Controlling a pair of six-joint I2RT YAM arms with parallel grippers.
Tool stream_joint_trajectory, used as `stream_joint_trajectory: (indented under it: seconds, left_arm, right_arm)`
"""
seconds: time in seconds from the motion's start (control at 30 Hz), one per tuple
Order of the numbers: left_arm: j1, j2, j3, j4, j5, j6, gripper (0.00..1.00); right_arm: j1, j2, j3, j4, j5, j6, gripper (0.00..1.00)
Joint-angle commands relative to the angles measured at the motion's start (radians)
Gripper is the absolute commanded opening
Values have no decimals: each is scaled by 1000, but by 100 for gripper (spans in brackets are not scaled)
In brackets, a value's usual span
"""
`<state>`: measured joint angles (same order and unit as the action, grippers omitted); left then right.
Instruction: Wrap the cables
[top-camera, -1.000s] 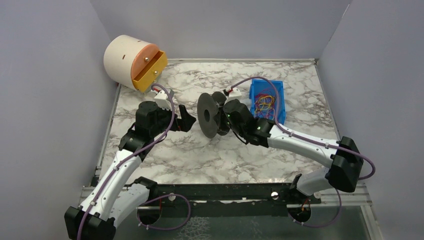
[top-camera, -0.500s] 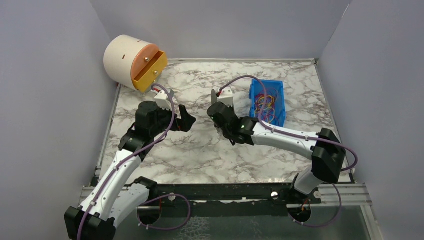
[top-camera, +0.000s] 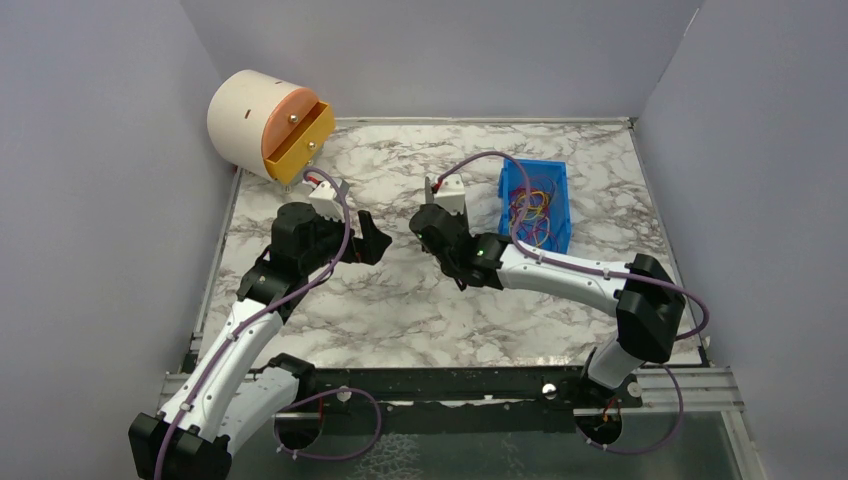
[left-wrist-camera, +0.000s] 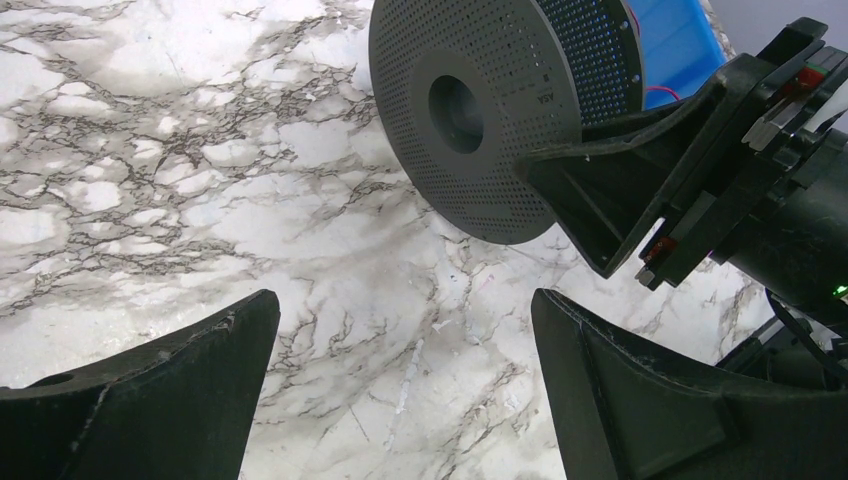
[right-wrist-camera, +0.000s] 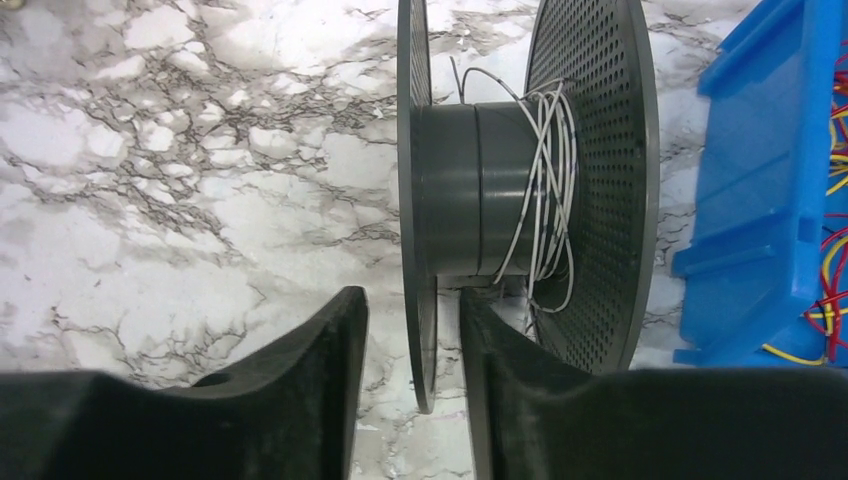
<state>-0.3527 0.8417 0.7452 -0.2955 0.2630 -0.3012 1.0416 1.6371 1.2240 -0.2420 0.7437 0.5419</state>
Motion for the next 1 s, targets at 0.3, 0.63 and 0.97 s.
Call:
stream_joint_trajectory:
  seconds: [0.3, 0.63, 0.97]
  left_arm:
    - [6, -2, 0, -9, 13, 14, 99]
    - [4, 34, 11, 3, 28, 6, 99]
    - [3, 32, 3, 5, 46, 13, 99]
  right_arm:
    - [30, -123, 31, -20, -25, -15, 59]
    - [29, -362, -49, -100, 14, -100, 66]
    - [-53, -531, -127, -279, 93, -140, 61]
